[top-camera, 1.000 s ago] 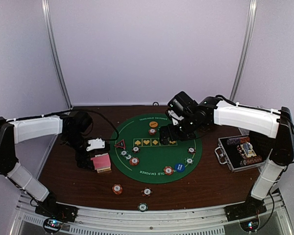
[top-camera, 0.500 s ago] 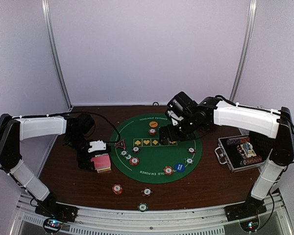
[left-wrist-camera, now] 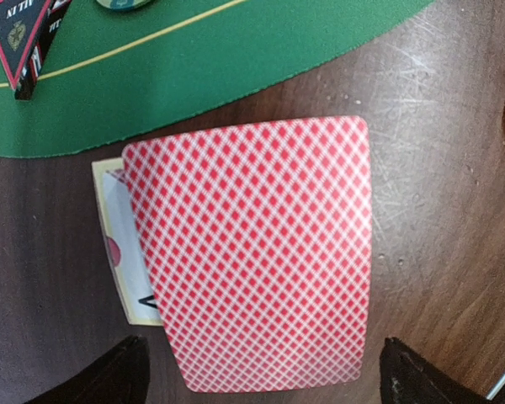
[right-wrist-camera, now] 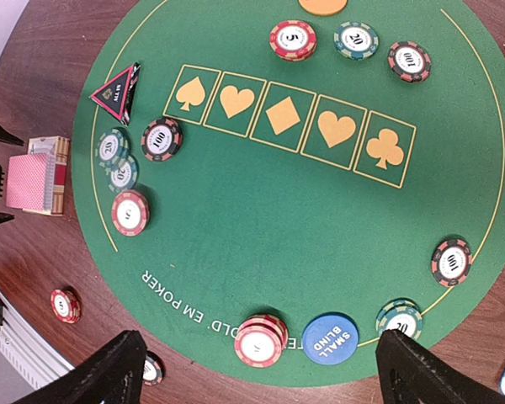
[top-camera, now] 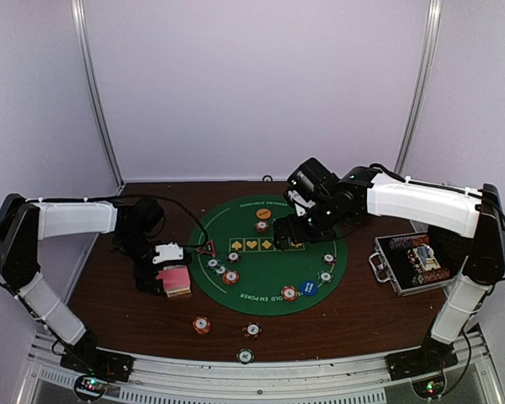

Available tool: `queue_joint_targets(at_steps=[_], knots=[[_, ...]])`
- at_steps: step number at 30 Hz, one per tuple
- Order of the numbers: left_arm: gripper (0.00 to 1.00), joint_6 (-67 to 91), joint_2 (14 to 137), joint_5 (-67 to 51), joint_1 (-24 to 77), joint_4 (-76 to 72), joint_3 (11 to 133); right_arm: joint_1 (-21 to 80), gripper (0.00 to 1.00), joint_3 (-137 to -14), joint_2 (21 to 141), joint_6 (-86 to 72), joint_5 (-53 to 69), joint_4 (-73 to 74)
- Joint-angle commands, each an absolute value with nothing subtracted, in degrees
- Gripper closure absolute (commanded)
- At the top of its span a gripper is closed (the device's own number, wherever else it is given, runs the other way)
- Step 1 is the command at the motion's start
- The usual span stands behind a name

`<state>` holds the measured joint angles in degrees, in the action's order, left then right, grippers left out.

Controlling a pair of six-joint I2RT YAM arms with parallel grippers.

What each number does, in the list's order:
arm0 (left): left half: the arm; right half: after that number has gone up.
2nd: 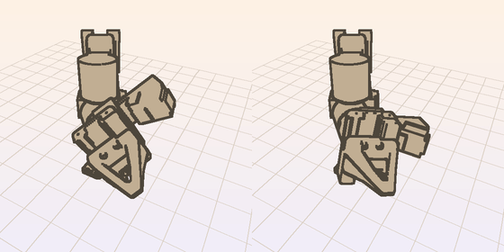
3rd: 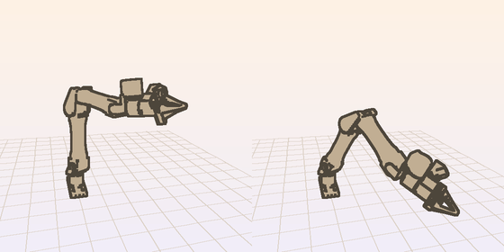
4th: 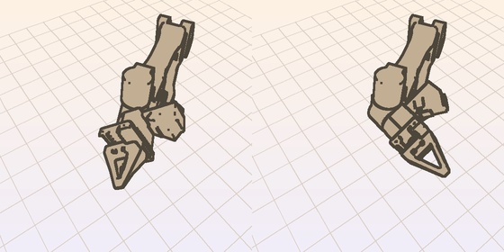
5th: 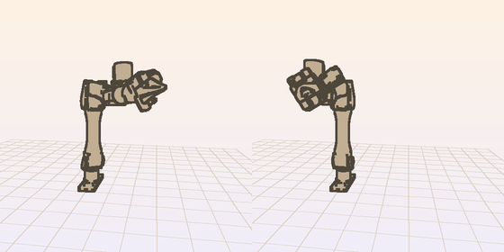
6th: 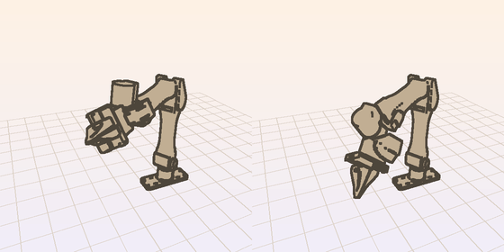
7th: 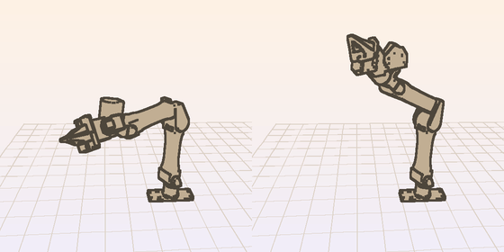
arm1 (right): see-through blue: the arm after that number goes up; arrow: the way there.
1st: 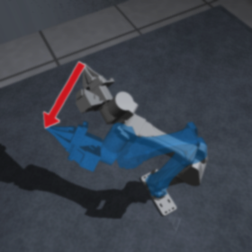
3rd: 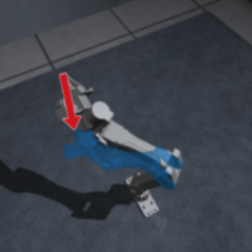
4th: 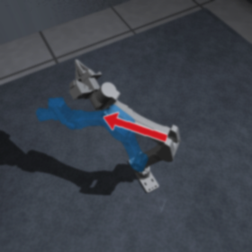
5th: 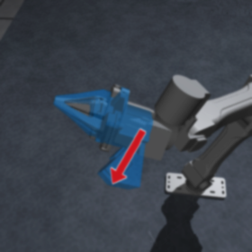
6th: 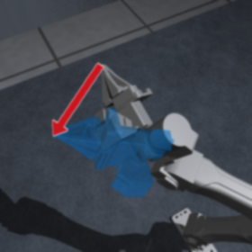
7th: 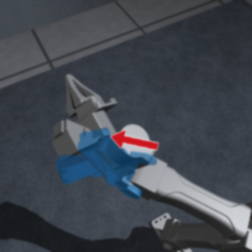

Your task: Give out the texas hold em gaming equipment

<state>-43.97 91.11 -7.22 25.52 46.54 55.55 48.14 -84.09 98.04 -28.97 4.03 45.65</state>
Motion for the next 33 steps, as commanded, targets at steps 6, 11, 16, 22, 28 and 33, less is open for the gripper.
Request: queue_joint_targets(at_steps=[6, 11, 16, 22, 28, 33], knots=[[0.02, -43.37, 92.27, -6.58, 25.84, 44.70, 54.48, 48.43, 0.01, -85.47, 96.77, -29.53, 2.81, 46.72], [0.03, -43.32, 93.09, -6.57, 25.84, 43.98, 54.01, 48.43, 0.01, -85.42, 96.77, -29.53, 2.79, 46.88], [0.02, -43.23, 93.90, -5.87, 25.84, 42.32, 53.59, 48.47, 0.01, -85.45, 96.64, -29.53, 2.86, 46.94], [0.02, -43.16, 94.92, -5.36, 25.84, 40.99, 53.09, 48.43, 0.01, -85.30, 96.59, -29.62, 2.82, 47.03], [0.02, -43.44, 95.21, -5.98, 25.84, 40.95, 53.00, 48.43, 0.01, -85.32, 96.42, -29.54, 3.04, 47.03], [0.02, -43.95, 95.50, -6.16, 25.62, 41.13, 53.00, 48.43, 0.01, -85.15, 96.24, -29.45, 3.16, 46.89]])
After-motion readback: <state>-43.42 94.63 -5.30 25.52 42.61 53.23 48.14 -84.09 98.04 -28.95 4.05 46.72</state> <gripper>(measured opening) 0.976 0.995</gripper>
